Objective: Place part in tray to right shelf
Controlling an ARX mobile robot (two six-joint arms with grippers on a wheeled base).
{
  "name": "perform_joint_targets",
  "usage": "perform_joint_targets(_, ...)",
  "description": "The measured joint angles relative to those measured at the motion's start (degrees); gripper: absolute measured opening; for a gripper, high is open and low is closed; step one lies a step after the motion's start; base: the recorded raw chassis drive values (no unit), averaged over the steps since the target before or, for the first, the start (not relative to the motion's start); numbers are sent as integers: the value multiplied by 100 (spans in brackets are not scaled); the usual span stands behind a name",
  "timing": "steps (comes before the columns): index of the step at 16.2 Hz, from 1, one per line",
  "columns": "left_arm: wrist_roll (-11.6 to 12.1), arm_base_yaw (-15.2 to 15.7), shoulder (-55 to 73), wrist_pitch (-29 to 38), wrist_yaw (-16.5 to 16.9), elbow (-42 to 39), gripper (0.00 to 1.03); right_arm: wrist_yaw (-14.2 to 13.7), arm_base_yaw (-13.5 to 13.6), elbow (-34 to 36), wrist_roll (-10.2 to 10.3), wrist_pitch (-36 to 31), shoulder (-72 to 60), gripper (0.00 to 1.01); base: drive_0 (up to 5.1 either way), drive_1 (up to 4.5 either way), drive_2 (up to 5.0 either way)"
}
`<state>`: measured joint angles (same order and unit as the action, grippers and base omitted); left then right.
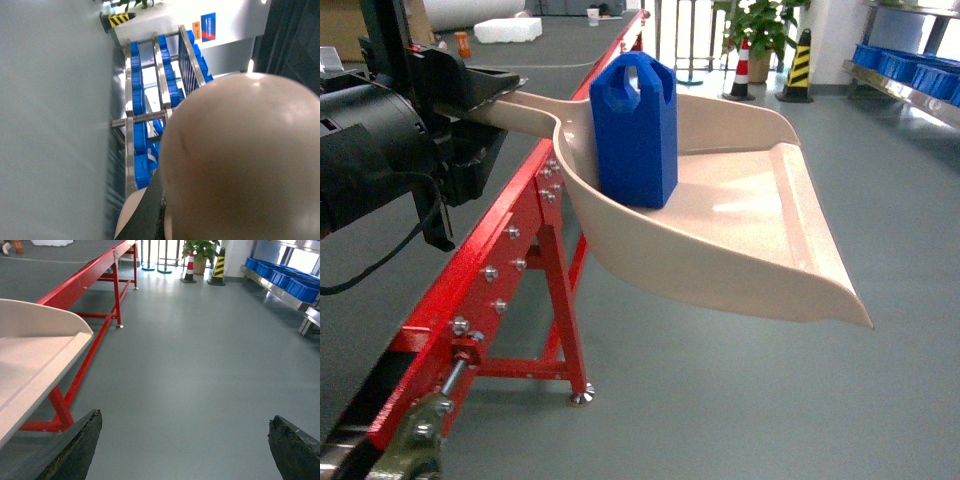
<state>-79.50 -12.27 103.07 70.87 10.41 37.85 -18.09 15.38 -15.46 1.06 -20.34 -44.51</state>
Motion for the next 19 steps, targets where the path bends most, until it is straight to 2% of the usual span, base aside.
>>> perform_joint_targets(1, -2, 0, 0, 7, 7, 0, 16, 2, 0, 0, 0, -22, 0, 98, 0, 0, 0)
perform_joint_targets(19, -2, 4, 0, 22, -20, 0, 16, -2, 0, 0, 2, -7, 0, 98, 484, -248, -248)
